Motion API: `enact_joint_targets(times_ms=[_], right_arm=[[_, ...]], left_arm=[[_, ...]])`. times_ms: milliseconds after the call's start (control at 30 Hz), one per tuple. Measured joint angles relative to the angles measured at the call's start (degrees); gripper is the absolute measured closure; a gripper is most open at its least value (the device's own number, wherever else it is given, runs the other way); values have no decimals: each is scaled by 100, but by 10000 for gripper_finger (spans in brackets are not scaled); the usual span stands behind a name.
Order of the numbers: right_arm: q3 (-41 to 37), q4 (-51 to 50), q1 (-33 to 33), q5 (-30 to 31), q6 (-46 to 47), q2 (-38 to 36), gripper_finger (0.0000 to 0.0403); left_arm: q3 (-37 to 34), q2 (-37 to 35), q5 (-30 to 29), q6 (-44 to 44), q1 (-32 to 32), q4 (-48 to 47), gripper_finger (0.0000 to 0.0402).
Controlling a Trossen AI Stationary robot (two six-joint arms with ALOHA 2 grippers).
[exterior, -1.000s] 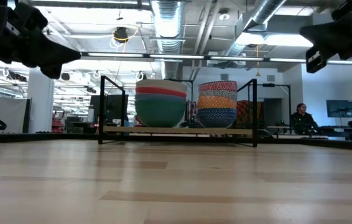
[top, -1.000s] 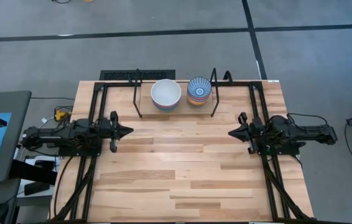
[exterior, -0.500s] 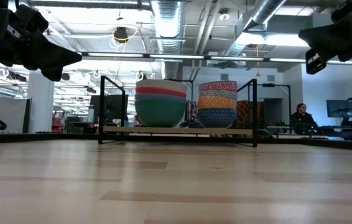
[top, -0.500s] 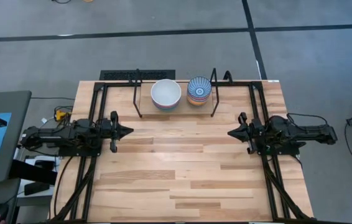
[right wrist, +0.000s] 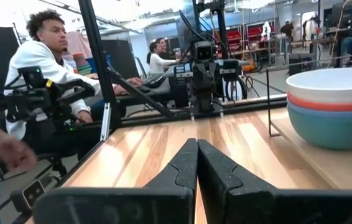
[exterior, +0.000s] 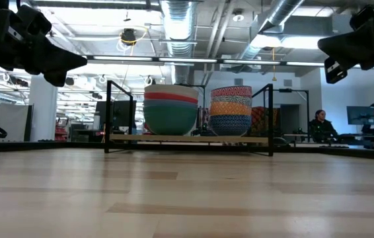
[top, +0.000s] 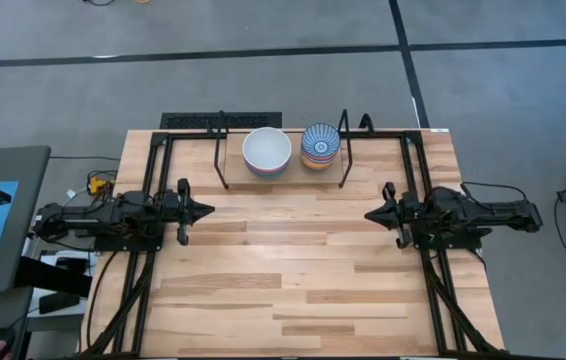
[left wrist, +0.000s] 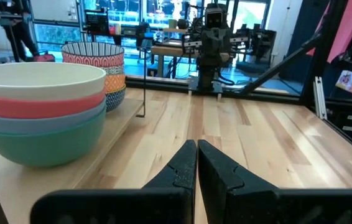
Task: Place and stack bowls onto a shelf
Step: Return to Home Position
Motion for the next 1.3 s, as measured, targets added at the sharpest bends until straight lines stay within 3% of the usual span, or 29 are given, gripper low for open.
enact_joint_targets(times_ms=[1300], right_arm=[[-9,-389,0,6,2,1,367]], left_arm=[[-9,0,-7,-17,0,-2,401]])
